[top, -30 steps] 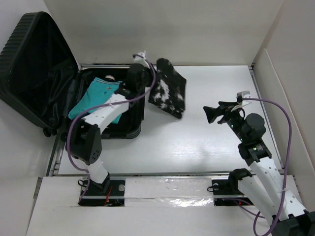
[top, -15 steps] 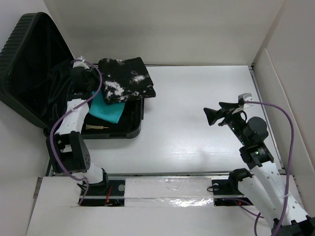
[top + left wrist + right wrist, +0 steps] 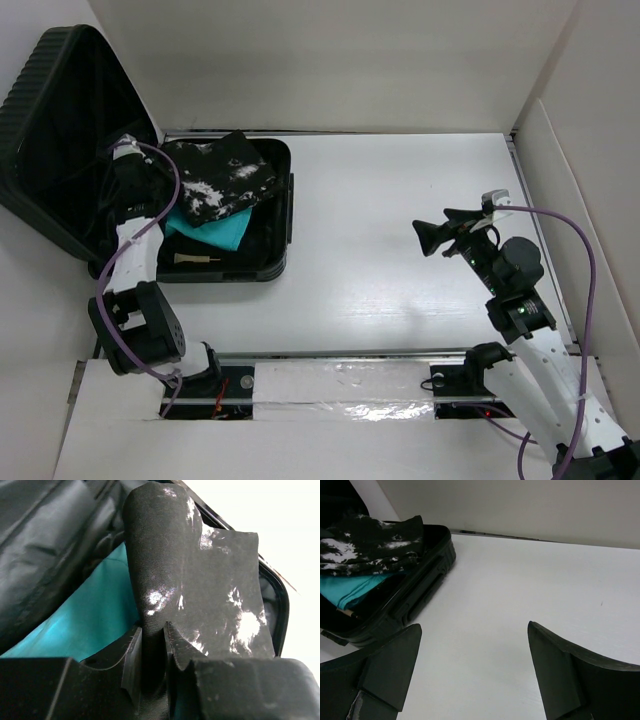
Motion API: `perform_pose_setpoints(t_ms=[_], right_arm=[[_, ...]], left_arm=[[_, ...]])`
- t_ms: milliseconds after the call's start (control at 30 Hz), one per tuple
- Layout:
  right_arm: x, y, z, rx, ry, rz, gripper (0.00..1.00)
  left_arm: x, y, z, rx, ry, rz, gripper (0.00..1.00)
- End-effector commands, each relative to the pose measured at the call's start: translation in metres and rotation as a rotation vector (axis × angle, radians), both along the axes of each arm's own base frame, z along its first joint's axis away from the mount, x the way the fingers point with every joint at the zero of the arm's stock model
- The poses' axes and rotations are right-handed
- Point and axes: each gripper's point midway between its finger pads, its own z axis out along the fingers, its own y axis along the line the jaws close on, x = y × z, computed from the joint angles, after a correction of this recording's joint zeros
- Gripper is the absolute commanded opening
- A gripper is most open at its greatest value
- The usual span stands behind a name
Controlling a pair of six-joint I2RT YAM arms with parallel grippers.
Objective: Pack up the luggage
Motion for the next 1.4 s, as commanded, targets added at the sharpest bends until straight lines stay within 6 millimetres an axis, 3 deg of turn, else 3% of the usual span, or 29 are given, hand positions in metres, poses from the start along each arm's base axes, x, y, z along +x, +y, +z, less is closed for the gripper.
perform_pose_setpoints(t_ms=[0,100,500,567,600,700,733,767,833,867,900,1033,1067,1100,1133,1367], right_arm=[[-0.003,0.002,0.022,0.000,-0.063,0.012,0.93],[-0.003,0.001,0.023,-0.001,-0.065,0.010,0.92],[-0.006,0.003,0.026,-0.007,-0.073,0.028,0.91],[-0.007,0.003,0.026,-0.006,-0.073,0.026,0.91],[-0.009,0.005,0.027,-0.005,-0.076,0.037,0.91],[-0.011,0.008,0.028,-0.008,-0.084,0.059,0.73],[-0.011,0.010,0.028,-0.010,-0.087,0.067,0.45],[-0.011,0.011,0.027,-0.009,-0.087,0.076,0.31],[-0.008,0.014,0.024,-0.013,-0.075,0.085,0.09],[-0.008,0.017,0.022,-0.017,-0.068,0.102,0.06],[-0.009,0.018,0.021,-0.018,-0.066,0.111,0.05],[-0.007,0.022,0.019,-0.026,-0.064,0.128,0.05],[-0.007,0.024,0.017,-0.032,-0.059,0.138,0.05],[-0.006,0.024,0.017,-0.039,-0.060,0.133,0.05],[-0.004,0.022,0.015,-0.051,-0.052,0.124,0.02],[-0.011,0.025,0.022,-0.067,-0.068,0.157,0.02]], left_arm=[[-0.010,0.021,0.035,0.050,-0.085,0.115,0.00],[-0.023,0.021,0.023,0.009,-0.047,0.163,0.00],[-0.064,0.007,0.006,-0.034,0.005,0.178,0.00],[-0.072,0.005,0.008,-0.035,0.013,0.176,0.08],[-0.075,0.004,0.005,-0.033,0.020,0.175,0.28],[-0.084,0.003,0.011,-0.014,0.018,0.174,0.50],[-0.089,0.009,0.015,0.005,0.020,0.209,0.50],[-0.094,0.009,0.021,0.012,0.006,0.219,0.50],[-0.109,0.011,0.050,0.044,-0.094,0.251,0.50],[-0.115,0.011,0.062,0.053,-0.128,0.265,0.49],[-0.126,0.011,0.085,0.065,-0.192,0.286,0.48],[-0.164,0.029,0.118,0.077,-0.265,0.464,0.35],[-0.177,0.031,0.112,0.074,-0.218,0.503,0.26],[-0.185,0.034,0.119,0.071,-0.215,0.542,0.05],[-0.193,0.041,0.117,0.073,-0.200,0.599,0.00],[-0.257,0.093,0.104,0.283,-0.014,1.000,0.00]])
